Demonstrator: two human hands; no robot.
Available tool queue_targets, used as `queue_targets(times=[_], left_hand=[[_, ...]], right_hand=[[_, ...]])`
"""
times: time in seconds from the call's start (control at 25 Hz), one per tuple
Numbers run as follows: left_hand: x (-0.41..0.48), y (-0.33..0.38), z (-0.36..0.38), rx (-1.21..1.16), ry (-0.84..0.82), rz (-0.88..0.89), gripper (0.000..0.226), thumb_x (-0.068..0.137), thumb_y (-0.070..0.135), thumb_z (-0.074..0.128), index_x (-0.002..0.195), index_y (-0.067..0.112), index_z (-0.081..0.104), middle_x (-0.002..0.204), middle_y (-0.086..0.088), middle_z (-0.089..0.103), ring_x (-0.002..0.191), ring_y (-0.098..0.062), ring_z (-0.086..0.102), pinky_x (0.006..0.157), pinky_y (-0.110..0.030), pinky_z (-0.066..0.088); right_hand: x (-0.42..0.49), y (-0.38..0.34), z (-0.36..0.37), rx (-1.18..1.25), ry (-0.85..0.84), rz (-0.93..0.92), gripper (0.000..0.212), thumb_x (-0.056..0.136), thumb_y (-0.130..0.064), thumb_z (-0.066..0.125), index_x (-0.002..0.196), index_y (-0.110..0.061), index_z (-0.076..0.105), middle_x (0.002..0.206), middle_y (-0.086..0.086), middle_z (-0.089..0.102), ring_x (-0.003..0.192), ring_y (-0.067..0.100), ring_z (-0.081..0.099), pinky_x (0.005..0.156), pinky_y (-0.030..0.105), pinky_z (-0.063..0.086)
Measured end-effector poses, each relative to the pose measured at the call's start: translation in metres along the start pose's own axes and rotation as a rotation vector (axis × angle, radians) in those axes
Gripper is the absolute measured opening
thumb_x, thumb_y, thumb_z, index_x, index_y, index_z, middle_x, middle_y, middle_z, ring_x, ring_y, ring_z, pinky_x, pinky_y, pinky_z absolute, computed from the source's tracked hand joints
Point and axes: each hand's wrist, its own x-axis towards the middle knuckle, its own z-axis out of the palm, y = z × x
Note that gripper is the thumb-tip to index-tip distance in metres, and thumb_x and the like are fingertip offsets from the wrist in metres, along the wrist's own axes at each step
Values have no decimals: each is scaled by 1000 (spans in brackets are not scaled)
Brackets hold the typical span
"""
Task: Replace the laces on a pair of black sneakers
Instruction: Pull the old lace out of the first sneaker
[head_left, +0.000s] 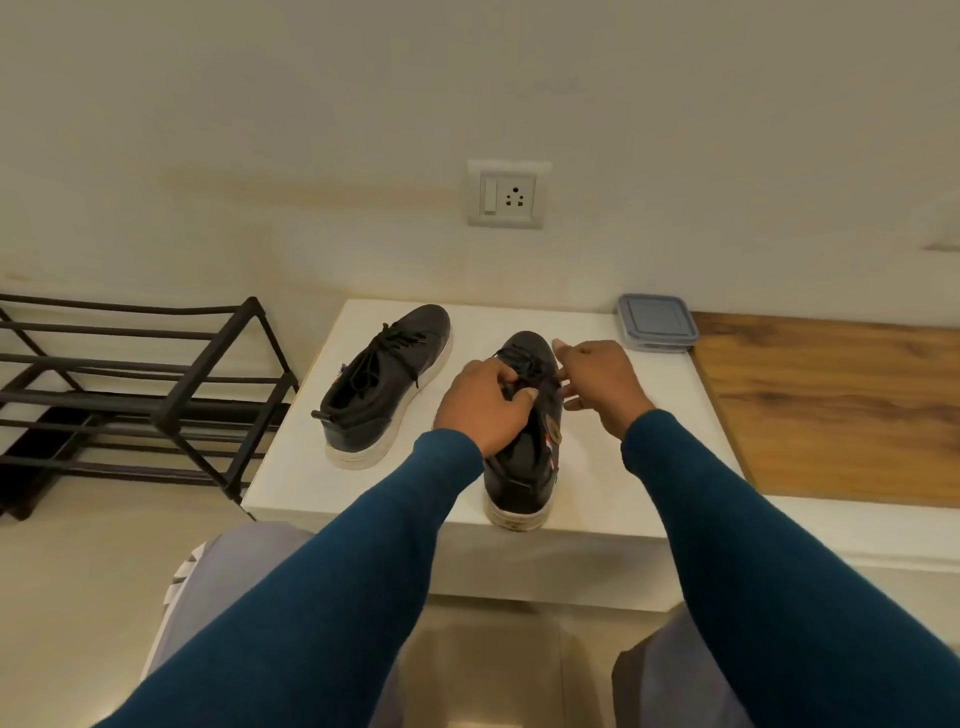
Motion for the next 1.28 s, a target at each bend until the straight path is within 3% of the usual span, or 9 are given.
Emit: queue_targets(times=[0.12,0.24,0.4,0.6,0.72,0.84,1.08,1.2,1.28], left_hand=[[8,-4,4,77,18,35,31,88,46,61,113,27,57,115,4,57,99,-15,58,90,-36,51],[14,-4,2,107,-14,59,25,86,47,62,100,27,56,104,5,59,91,-14,58,85,-38,54],[21,-5,-4,67,-20,45,24,85,48,67,92,27,57,92,6,61,84,-13,59,81,-39,56],[20,-5,-7,57,-43,57,30,85,51,68,99,25,60,95,7,62,89,-12,61,85,-37,56],[19,-5,-9,59,-51,58,35,86,53,67,106,24,62,98,9,63,91,-10,61,87,-36,55],[18,-7,-11,78,-61,61,37,86,54,66,106,24,63,96,9,63,90,-9,61,86,-36,55],[14,-5,-6,17,0,108,37,86,44,69,118,26,63,96,12,63,91,-7,61,85,-29,53],[15,-1,-5,19,-8,98,24,87,39,70,108,28,66,95,12,65,90,-7,62,81,-25,49],[17,-1,-6,-6,-28,72,16,86,38,71,99,31,63,91,13,65,87,-6,62,78,-24,49]], right_hand=[[19,-1,12,-120,-77,-5,49,89,-44,67,95,5,70,90,21,72,80,32,71,74,46,62],[33,-2,20,-70,-44,-24,28,86,-21,74,93,7,72,94,26,71,70,27,63,72,43,60],[38,-11,12,297,32,72,9,85,-5,75,93,-2,74,96,22,73,71,20,63,60,28,56],[37,-26,-8,528,62,72,20,94,1,61,114,-1,65,84,13,64,60,14,59,58,26,55],[38,-42,-34,1023,298,-111,17,98,4,50,107,-6,59,88,18,63,64,23,70,66,33,60],[37,-44,-60,1246,449,-291,12,99,3,49,104,-5,57,100,21,59,81,34,75,74,40,61],[25,-28,-57,808,446,-265,16,101,-1,49,102,-10,62,107,13,62,81,24,74,78,42,62],[20,-15,-44,187,161,-297,31,100,4,44,108,-12,69,112,8,67,86,19,69,74,34,58],[16,-8,-32,-323,-84,-371,34,97,3,48,109,-15,74,99,-4,64,88,15,63,75,29,48]])
